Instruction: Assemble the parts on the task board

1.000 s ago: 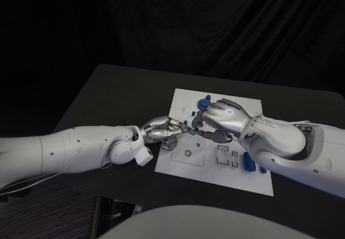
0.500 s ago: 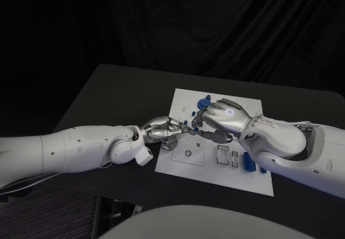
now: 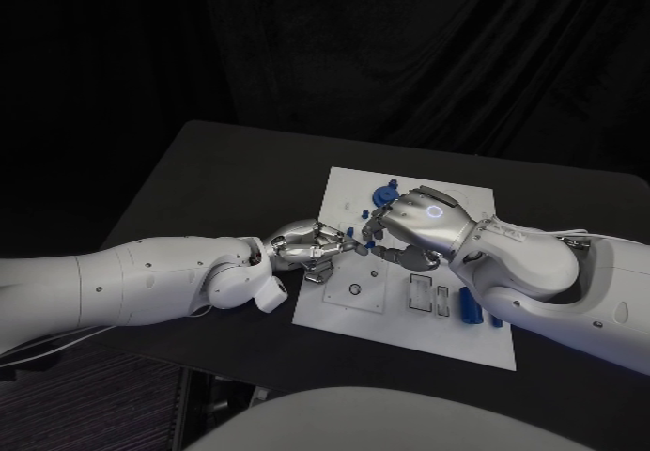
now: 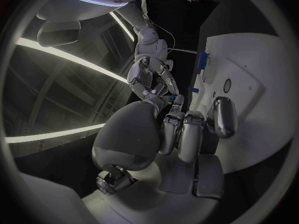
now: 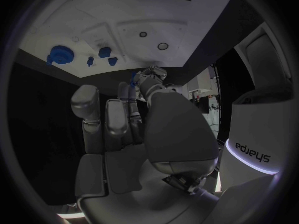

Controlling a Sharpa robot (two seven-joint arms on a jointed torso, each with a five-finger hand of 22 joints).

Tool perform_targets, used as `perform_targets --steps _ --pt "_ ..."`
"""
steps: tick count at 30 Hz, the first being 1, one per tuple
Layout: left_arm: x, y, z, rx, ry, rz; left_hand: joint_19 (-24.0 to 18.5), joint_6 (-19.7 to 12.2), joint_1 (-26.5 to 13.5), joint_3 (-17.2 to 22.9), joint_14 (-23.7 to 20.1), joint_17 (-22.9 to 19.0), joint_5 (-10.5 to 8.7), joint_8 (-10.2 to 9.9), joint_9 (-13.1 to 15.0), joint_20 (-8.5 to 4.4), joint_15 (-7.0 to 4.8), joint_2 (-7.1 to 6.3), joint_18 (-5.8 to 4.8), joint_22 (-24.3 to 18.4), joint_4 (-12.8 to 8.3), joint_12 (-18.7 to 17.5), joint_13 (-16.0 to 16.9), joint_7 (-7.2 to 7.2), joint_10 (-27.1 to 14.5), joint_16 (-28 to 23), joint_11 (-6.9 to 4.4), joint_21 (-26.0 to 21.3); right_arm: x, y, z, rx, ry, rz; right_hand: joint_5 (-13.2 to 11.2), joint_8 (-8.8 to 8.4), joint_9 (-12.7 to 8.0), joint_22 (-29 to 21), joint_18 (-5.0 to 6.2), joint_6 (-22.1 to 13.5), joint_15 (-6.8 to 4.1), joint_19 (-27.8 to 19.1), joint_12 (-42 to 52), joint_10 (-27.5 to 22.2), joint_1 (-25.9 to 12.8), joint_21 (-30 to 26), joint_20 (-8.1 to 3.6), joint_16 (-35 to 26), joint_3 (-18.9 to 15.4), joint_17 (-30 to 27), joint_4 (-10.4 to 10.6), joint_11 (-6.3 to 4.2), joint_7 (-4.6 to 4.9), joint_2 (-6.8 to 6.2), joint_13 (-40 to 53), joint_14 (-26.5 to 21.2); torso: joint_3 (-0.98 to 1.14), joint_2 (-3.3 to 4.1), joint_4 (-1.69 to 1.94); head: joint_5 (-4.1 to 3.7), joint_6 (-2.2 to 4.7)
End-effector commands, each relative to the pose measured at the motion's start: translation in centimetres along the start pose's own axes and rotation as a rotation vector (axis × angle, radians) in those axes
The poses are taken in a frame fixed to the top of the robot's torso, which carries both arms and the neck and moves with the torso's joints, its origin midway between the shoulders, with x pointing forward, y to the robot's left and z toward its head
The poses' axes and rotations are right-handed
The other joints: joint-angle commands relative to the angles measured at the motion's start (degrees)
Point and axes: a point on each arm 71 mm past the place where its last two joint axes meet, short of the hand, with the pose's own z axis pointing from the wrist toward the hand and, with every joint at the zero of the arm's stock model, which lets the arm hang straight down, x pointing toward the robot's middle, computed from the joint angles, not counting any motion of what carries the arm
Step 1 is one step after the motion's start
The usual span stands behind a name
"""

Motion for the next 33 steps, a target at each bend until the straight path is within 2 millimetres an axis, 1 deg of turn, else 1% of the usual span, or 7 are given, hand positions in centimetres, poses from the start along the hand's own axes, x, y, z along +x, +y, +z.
perform_targets --steps 1,6,13,17,20,30,33 --pt "0.16 0.02 0.03 -0.002 0.011 -0.01 -0.36 -0.07 -0.57 -0.03 6.15 15.06 -0.35 0.19 0.06 -0.07 0.21 -0.14 0.55 5.42 0.34 0.15 15.07 0.22 5.97 0.15 0.53 -0.34 -0.15 0.16 -0.06 -0.004 -0.024 0.004 0.33 -0.22 0.06 6.92 -0.89 -0.12 -0.35 0.26 -0.37 0.14 -0.2 -0.12 -0.26 -0.29 0.29 0.05 0.01 0.17 0.13 0.32 0.08 -0.03 -0.02 0.0 -0.01 -0.08 -0.01" --pt "0.15 0.04 0.03 -0.005 0.011 -0.01 -0.68 -0.15 -0.57 -0.06 6.15 15.06 -0.48 0.18 0.06 -0.06 0.22 -0.14 0.62 5.28 0.37 0.15 15.07 0.2 5.97 0.15 0.52 -0.54 -0.18 0.24 -0.09 -0.005 -0.025 0.005 0.37 -0.24 0.07 6.95 -0.91 -0.14 -0.35 0.3 -0.37 0.13 -0.19 0.01 -0.27 -0.26 0.31 0.1 0.01 0.19 0.15 0.32 0.1 -0.01 -0.01 0.04 -0.02 -0.17 -0.01" --pt "0.14 0.07 0.05 -0.007 0.011 -0.01 -0.77 -0.21 -0.56 -0.07 6.15 15.06 -0.58 0.17 0.06 -0.05 0.22 -0.13 0.64 5.24 0.38 0.15 15.07 0.18 5.97 0.15 0.5 -0.61 -0.23 0.35 -0.1 -0.007 -0.027 0.007 0.39 -0.26 0.08 6.98 -0.94 -0.15 -0.35 0.35 -0.38 0.13 -0.19 0.14 -0.28 -0.2 0.32 0.18 0.02 0.2 0.17 0.33 0.12 0.02 0.03 0.03 -0.1 -0.05 -0.01" --pt "0.12 0.08 0.03 -0.008 0.011 -0.01 -0.89 -0.27 -0.57 -0.09 6.15 15.06 -0.67 0.16 0.06 -0.05 0.22 -0.13 0.66 5.19 0.41 0.15 15.07 0.18 5.97 0.15 0.5 -0.69 -0.21 0.32 -0.12 -0.005 -0.024 0.006 0.39 -0.26 0.08 6.98 -0.94 -0.15 -0.35 0.35 -0.38 0.13 -0.19 0.14 -0.28 -0.2 0.32 0.18 0.02 0.2 0.17 0.33 0.12 0.02 0.01 0.01 -0.03 -0.02 -0.01" --pt "0.09 0.09 0.01 -0.009 0.01 -0.01 -0.98 -0.33 -0.57 -0.11 6.15 15.06 -0.75 0.15 0.06 -0.05 0.21 -0.11 0.68 5.16 0.43 0.15 15.07 0.17 5.97 0.15 0.49 -0.76 -0.18 0.25 -0.16 -0.002 -0.021 0.006 0.39 -0.26 0.08 6.98 -0.94 -0.15 -0.35 0.35 -0.38 0.13 -0.19 0.14 -0.28 -0.2 0.32 0.18 0.02 0.2 0.17 0.33 0.12 0.02 0.02 0.01 -0.06 0.13 -0.01" --pt "-0.03 0.02 -0.16 -0.003 0.003 -0.007 -1.2 -0.4 -0.34 0.01 6.15 15.06 -0.8 0.19 0.09 -0.05 0.18 0.05 0.73 5.07 0.34 0.15 15.07 0.07 5.97 0.15 0.41 -0.94 0.06 -0.16 -0.31 0.019 0.003 0.022 0.43 -0.28 0.11 6.98 -0.94 -0.15 -0.35 0.37 -0.39 0.12 -0.17 0.17 -0.31 -0.12 0.36 0.27 0.02 0.24 0.19 0.33 0.18 0.07 0.02 0.0 0.03 0.1 -0.01" --pt "-0.15 -0.09 -0.41 0.007 -0.008 -0.003 -1.47 -0.48 0.18 0.26 6.15 15.06 -0.51 0.26 0.14 -0.09 0.1 0.13 0.79 4.97 -0.06 0.15 15.07 0.0 5.97 0.15 0.32 -1.17 0.36 -0.45 -0.37 0.029 0.02 0.022 0.45 -0.33 0.12 6.95 -0.91 -0.21 -0.35 0.31 -0.44 0.04 -0.06 0.0 -0.32 -0.09 0.42 0.31 -0.03 0.27 0.2 0.32 0.21 0.08 0.01 -0.01 0.02 0.06 -0.01"
